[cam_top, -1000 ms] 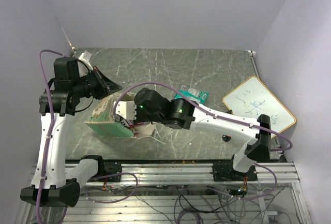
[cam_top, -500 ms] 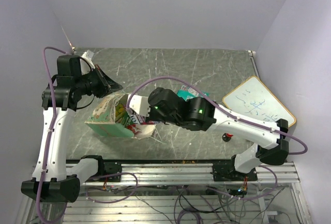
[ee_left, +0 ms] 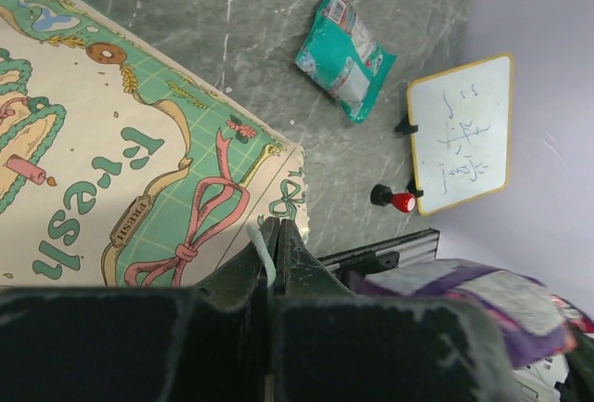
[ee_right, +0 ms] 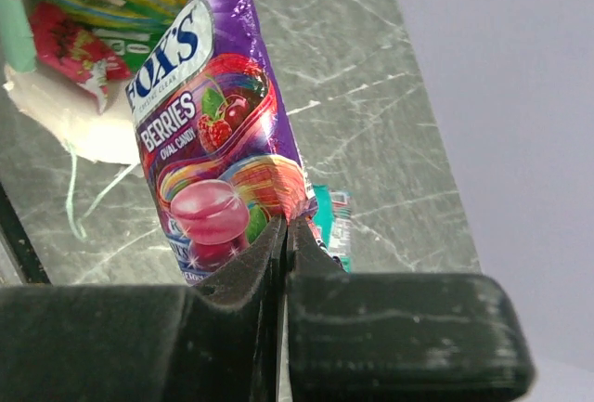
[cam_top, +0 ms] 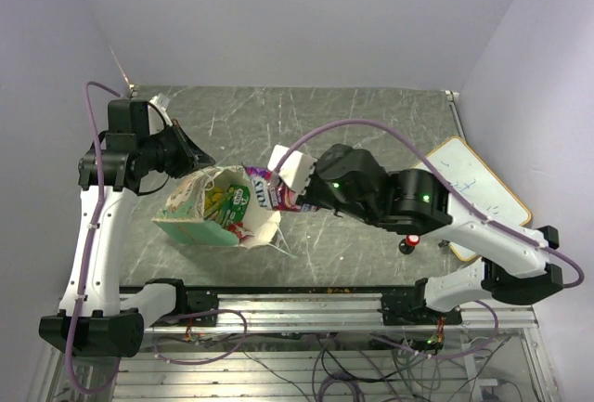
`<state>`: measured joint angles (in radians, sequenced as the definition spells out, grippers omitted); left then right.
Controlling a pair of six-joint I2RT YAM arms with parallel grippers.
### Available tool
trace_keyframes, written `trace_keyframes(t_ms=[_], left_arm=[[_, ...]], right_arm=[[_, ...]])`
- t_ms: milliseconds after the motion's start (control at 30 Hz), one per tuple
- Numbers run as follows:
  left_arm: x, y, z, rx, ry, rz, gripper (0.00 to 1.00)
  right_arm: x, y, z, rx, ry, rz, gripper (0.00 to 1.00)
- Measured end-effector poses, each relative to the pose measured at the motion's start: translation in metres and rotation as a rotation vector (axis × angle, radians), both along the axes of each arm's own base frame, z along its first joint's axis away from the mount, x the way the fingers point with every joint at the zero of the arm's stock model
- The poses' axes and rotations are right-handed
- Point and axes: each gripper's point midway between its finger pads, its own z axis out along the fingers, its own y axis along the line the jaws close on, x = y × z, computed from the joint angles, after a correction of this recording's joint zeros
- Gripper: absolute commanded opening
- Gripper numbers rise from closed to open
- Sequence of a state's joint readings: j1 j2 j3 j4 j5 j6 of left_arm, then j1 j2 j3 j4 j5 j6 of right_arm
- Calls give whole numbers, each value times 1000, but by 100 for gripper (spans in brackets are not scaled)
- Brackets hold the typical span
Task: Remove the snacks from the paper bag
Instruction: Take out the snack from the paper bag, then place the snack at the center of the board.
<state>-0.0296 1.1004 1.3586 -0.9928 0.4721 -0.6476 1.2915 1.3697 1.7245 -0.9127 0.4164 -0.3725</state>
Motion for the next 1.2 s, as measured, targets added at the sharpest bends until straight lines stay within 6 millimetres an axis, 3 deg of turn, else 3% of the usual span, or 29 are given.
trace_keyframes(t_ms=[167, 267, 500, 667, 833, 1000, 1200], left_arm=[[-3, 6, -3, 40, 20, 10, 7], [-4, 9, -1, 62, 11, 11, 7], [-12, 10, 2, 66, 6, 12, 7], [-17, 10, 1, 67, 16, 11, 7], [-21, 7, 2, 44, 11, 14, 7], [-32, -1, -3, -17, 32, 6, 7], [-30, -4, 0, -33, 37, -9, 7]], right_arm=[[9, -28, 23, 52, -58, -101, 0], [20, -45, 24, 49, -81, -175, 0], [82, -102, -9, -13, -56, -428, 0], [113, -136, -36, -49, -15, -544, 0], [128, -141, -70, -54, 43, -555, 0], [145, -132, -110, -57, 125, -532, 0], [166, -121, -147, -16, 219, -482, 0]])
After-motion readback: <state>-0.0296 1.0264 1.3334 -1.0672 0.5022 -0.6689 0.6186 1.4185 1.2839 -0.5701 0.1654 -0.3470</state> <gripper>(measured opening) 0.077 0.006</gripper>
